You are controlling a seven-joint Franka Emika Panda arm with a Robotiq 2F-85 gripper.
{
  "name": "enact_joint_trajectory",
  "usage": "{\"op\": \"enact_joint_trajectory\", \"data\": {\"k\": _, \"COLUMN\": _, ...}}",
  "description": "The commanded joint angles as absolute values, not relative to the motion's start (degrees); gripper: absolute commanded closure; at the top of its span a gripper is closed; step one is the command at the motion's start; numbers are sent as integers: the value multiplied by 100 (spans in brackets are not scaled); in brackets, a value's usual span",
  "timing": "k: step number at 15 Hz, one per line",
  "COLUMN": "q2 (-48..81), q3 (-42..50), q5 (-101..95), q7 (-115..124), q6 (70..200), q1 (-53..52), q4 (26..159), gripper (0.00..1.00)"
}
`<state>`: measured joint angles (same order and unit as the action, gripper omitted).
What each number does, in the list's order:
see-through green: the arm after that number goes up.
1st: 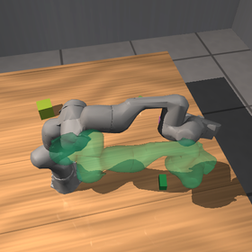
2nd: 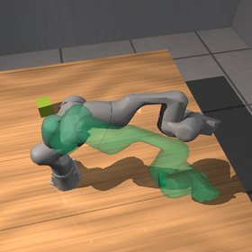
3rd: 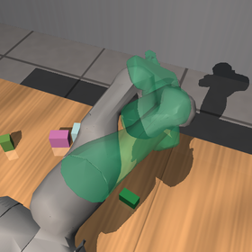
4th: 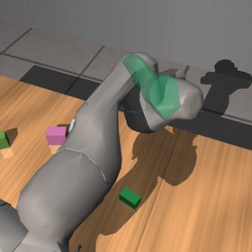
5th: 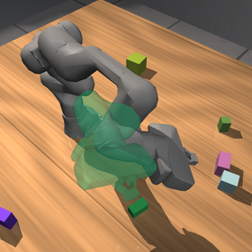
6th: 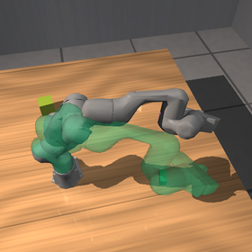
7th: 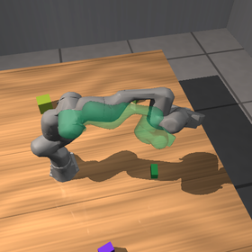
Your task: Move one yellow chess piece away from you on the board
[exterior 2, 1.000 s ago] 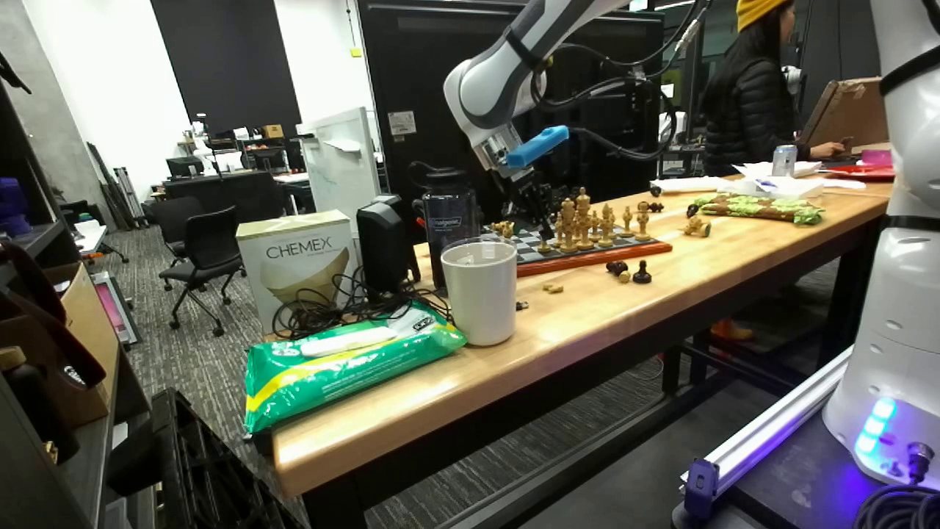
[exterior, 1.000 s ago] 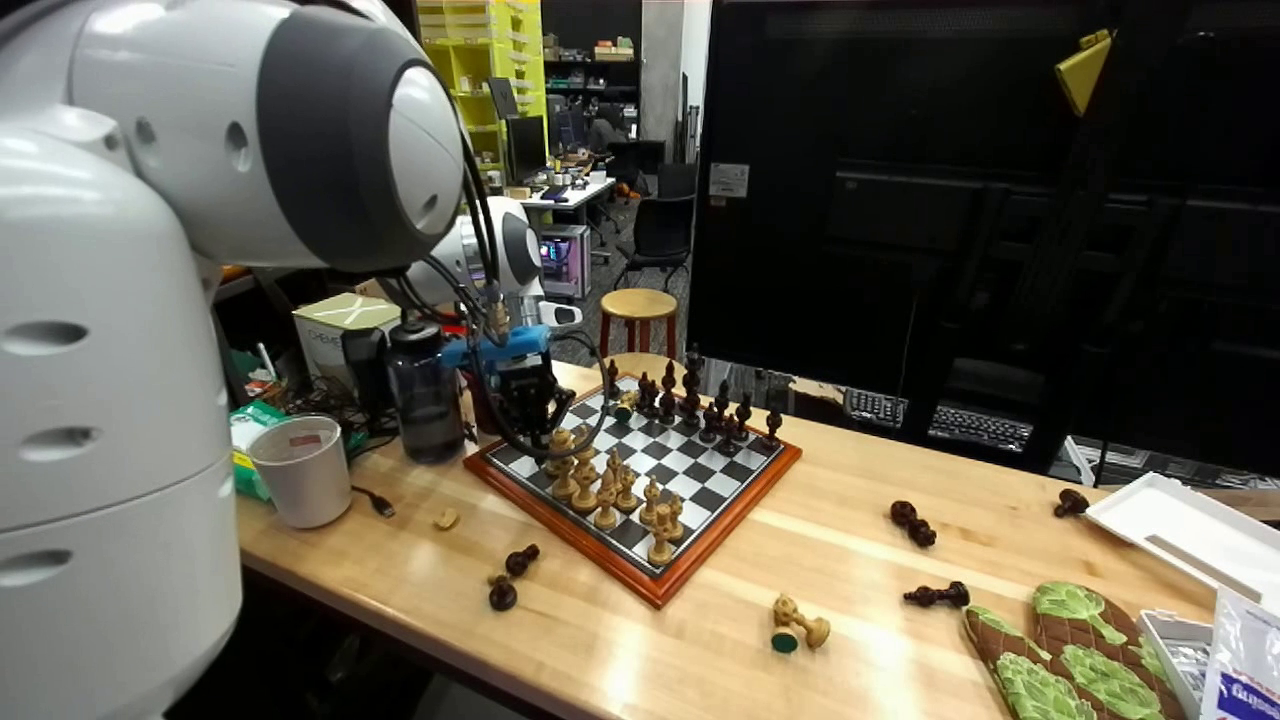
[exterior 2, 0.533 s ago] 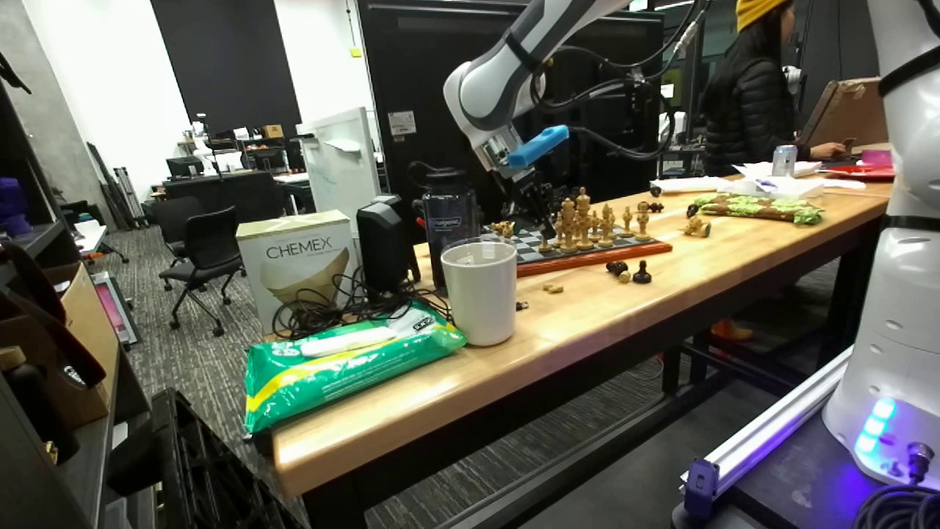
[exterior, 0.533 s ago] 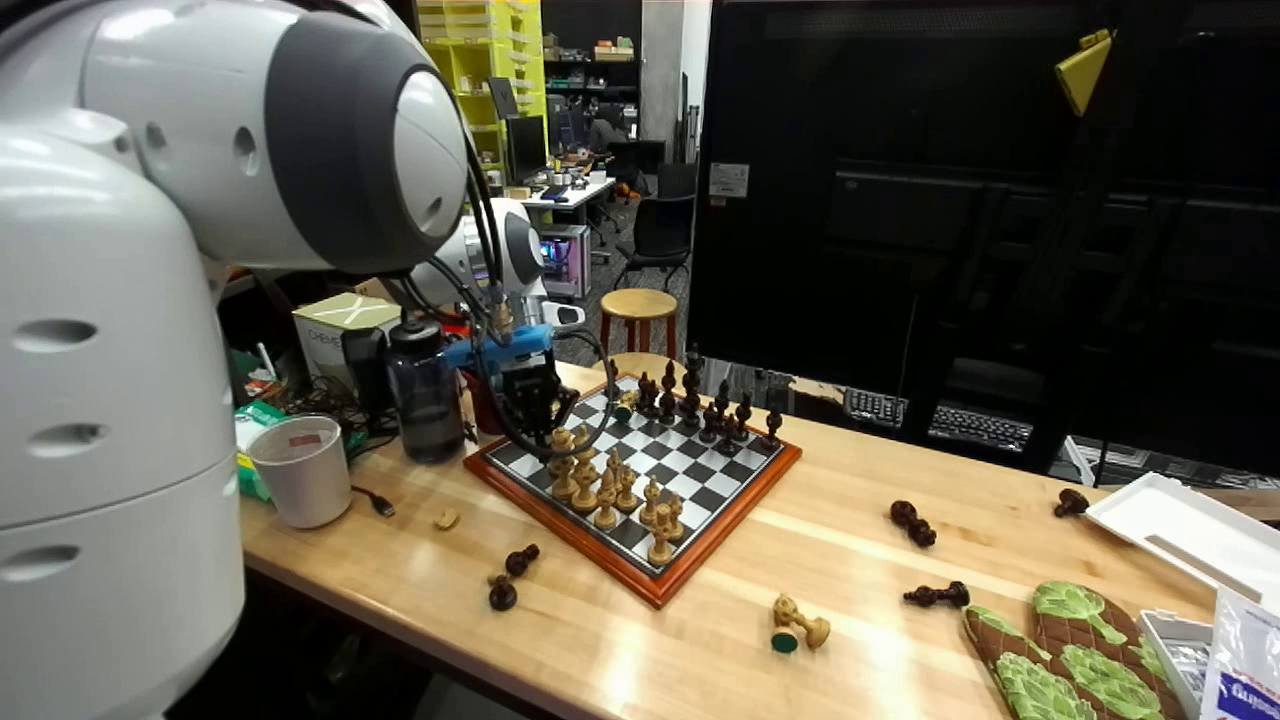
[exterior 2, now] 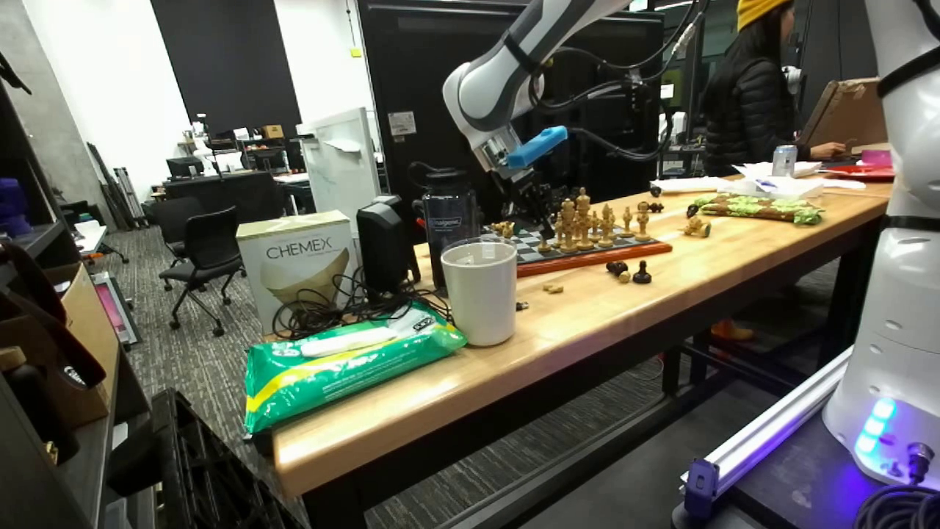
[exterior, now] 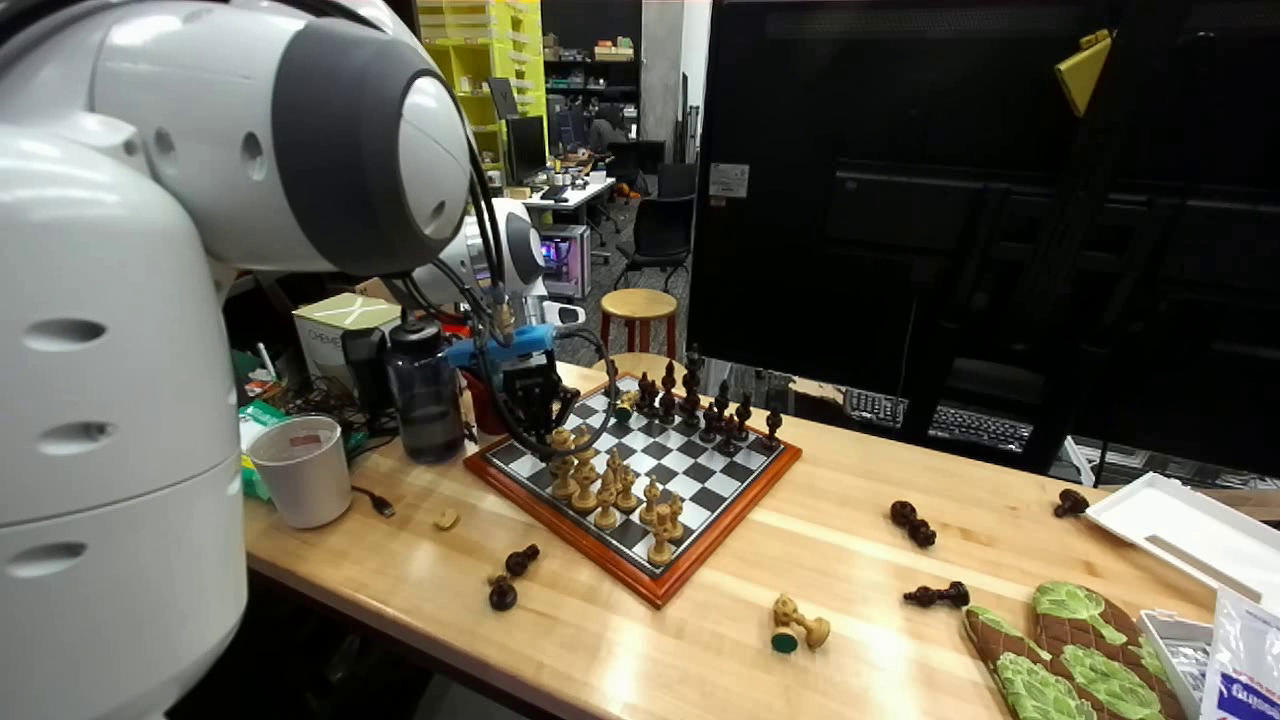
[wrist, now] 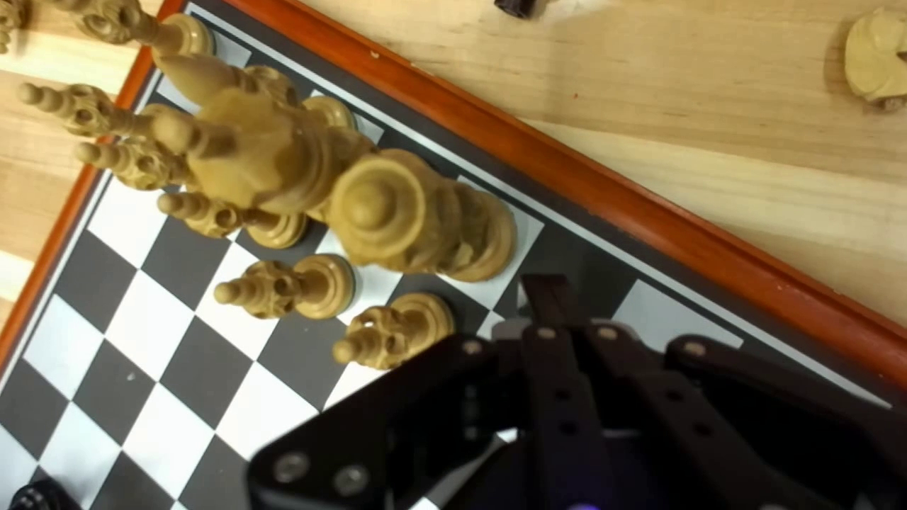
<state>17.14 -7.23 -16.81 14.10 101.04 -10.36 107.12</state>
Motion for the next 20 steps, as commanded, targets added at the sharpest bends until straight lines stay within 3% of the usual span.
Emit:
{"op": "enact_joint_trajectory", "data": {"k": 1, "q2": 1738, "q3": -664, "q5": -1771, "q7": 1360, "q6": 9958, "q1": -1118, "q4": 10599, "gripper": 100}}
{"op": "enact_joint_trajectory", "data": {"k": 20, "q2": 1835, "q3": -608, "q5": -1775, "q7": 1329, "q6": 9866, "q1": -1109, "q4": 10382, "gripper": 100}}
